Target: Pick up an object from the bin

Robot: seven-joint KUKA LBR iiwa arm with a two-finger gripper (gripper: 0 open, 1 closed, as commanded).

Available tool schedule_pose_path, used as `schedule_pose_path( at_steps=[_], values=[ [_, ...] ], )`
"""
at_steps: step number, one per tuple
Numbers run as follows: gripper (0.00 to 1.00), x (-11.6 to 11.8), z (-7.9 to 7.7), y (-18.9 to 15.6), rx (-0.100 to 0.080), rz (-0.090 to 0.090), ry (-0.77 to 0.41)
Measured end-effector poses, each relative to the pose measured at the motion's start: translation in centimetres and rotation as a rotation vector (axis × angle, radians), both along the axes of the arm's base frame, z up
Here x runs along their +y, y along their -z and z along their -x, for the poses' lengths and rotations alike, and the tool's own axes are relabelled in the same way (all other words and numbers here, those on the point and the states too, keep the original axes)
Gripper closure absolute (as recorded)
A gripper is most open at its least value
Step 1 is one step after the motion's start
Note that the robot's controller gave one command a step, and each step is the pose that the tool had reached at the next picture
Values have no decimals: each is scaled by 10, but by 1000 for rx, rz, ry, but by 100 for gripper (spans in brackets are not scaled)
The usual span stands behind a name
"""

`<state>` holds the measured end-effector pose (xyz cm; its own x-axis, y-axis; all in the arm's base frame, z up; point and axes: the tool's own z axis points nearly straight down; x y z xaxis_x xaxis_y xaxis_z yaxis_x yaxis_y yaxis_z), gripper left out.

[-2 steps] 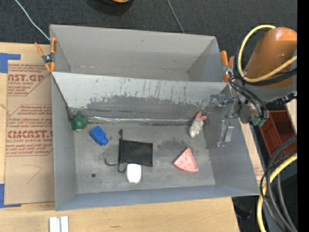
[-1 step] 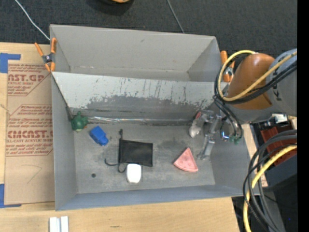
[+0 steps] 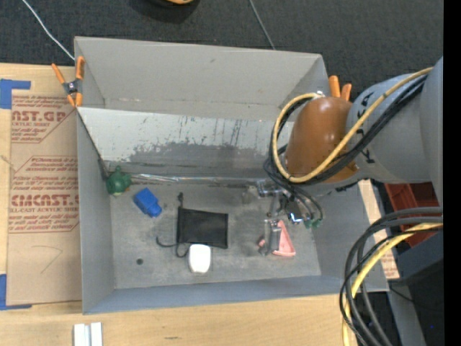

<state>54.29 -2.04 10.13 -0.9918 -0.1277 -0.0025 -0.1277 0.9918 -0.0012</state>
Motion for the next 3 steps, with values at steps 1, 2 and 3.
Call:
schedule_pose_path(
  at_steps=[1, 2, 3],
  values=[
    [0, -34, 20, 32, 3, -2, 290],
    [0, 70, -5, 31, -1, -2, 295],
    [0, 103, -4, 26, 2, -4, 313]
  ],
)
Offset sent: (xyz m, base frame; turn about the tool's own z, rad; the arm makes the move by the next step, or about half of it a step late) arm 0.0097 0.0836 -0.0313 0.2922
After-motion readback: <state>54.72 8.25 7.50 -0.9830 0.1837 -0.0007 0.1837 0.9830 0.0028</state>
